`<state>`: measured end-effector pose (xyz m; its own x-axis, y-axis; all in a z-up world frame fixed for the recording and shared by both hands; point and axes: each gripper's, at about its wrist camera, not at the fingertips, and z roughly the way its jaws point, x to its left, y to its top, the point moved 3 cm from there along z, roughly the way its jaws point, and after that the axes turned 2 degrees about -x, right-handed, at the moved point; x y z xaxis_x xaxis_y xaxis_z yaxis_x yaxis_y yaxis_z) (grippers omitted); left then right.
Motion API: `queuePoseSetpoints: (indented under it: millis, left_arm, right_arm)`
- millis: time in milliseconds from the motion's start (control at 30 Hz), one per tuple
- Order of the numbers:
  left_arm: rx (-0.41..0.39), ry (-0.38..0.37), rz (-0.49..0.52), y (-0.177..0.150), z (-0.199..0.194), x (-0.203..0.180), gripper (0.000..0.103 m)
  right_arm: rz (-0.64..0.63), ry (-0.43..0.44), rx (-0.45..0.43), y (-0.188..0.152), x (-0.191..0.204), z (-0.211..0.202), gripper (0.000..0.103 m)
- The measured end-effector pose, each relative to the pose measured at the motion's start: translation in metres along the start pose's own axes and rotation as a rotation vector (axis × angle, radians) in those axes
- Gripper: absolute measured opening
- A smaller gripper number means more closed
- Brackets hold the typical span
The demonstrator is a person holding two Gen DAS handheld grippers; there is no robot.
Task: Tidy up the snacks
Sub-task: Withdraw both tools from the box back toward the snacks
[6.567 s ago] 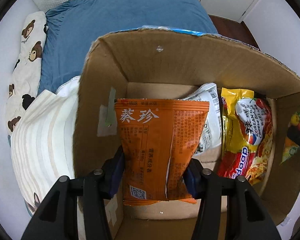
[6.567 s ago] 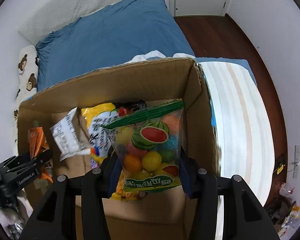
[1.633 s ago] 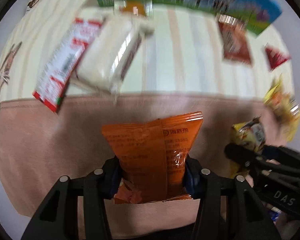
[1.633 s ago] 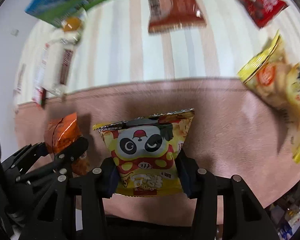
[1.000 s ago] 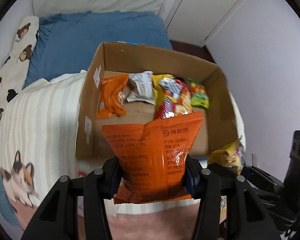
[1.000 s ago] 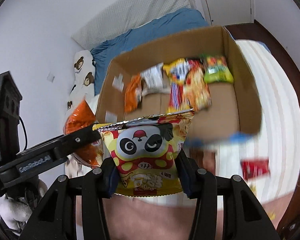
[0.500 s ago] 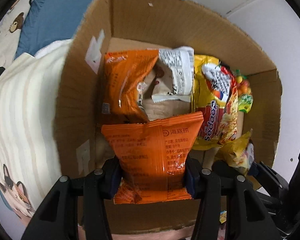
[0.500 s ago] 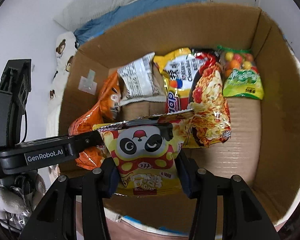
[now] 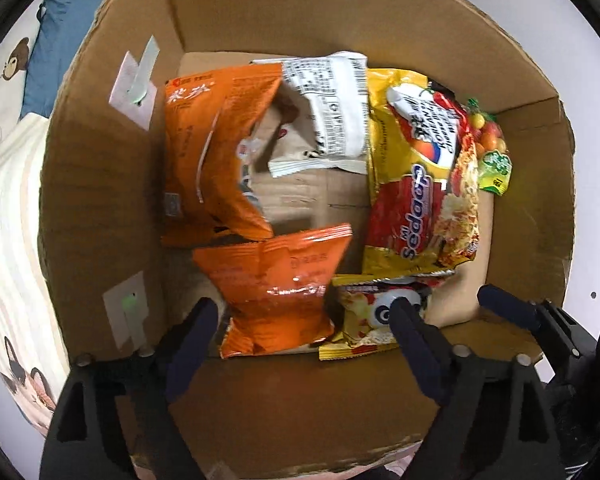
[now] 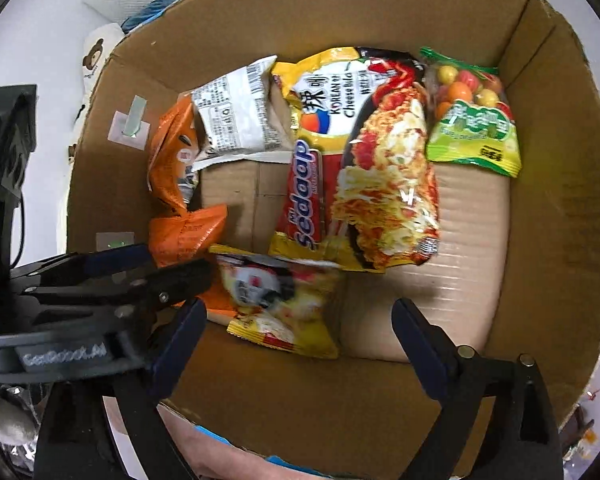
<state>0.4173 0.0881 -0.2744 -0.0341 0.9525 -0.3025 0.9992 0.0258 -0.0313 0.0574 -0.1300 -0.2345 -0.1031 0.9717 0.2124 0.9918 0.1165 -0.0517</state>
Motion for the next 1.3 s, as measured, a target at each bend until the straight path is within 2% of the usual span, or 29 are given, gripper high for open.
queuePoseSetpoints:
  millis: [300,467,700,967,1100,1200,1300]
  left_arm:
    - [-0.102,0.046,-0.015,-0.012,-0.029,0.000,0.089]
    - [-0.212,0.077,-0.020,-0.023,-0.060,0.002,0.089]
    - [-0.381,0.118,0.007,-0.060,-0.101,-0.002,0.089]
    - [-0.553,0.190,0.063,-0.122,-0.140,-0.006,0.089]
    - [-0.543,0.213,0.089,-0.159,-0.127,-0.004,0.089]
    - [-0.482,0.225,0.092,-0.181,-0.097,0.006,0.089]
    - [-0.392,0.235,0.060,-0.196,-0.058,0.024,0.089]
  right_arm:
    - [0.020,-0.024,-0.048,-0.014,-0.018,-0.028,0.097]
    - [0.008,-0.043,-0.116,-0.027,-0.016,-0.052,0.098]
    - [0.014,-0.064,-0.268,-0.054,-0.015,-0.099,0.098]
    - [0.015,-0.018,-0.385,-0.100,-0.002,-0.143,0.098]
    - [0.037,-0.002,-0.406,-0.138,-0.003,-0.141,0.098]
    - [0.115,0.037,-0.374,-0.169,-0.020,-0.123,0.098]
    - [0.254,0.055,-0.336,-0.199,-0.058,-0.096,0.098]
